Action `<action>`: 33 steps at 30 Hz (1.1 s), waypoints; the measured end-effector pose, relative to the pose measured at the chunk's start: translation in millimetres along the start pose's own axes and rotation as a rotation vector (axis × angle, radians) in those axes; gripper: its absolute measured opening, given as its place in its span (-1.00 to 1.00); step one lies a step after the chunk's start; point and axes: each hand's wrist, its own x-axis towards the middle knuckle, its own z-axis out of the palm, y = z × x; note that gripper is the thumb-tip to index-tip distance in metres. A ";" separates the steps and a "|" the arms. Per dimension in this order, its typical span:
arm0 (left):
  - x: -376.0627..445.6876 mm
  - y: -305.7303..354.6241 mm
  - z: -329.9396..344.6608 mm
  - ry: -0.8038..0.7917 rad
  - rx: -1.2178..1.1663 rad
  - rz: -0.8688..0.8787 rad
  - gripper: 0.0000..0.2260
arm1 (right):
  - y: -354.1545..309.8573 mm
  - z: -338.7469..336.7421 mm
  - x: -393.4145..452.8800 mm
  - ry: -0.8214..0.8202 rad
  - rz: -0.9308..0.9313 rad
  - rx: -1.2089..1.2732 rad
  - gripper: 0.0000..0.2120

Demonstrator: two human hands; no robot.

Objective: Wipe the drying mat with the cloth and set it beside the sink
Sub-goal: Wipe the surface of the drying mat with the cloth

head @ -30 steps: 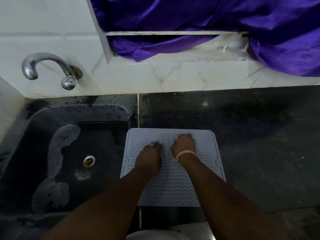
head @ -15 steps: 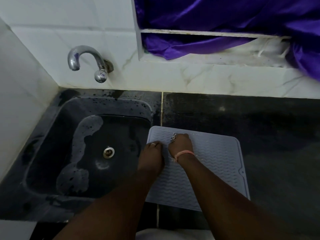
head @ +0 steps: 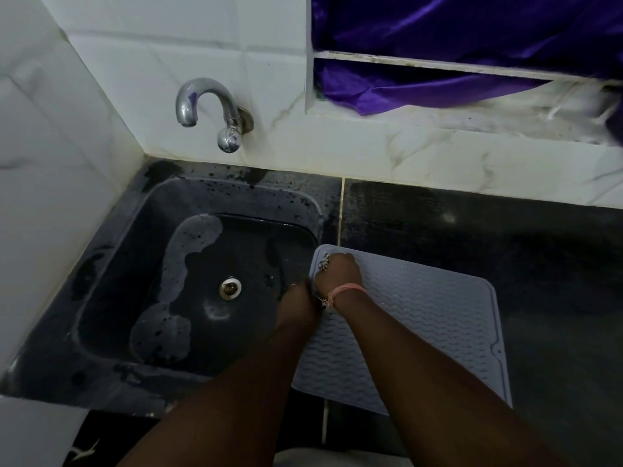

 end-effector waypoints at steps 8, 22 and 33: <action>-1.6 2.4 -0.9 0.001 0.003 0.006 -0.73 | -5.0 10.2 -7.2 -0.028 -0.077 0.045 -0.84; -14.1 62.5 24.7 0.008 0.291 0.267 -0.50 | 81.6 -66.4 -44.4 0.195 0.174 0.392 -0.85; -31.8 93.4 64.6 -0.166 0.434 0.423 -0.47 | 206.1 -136.6 -76.7 0.439 0.560 0.312 -0.79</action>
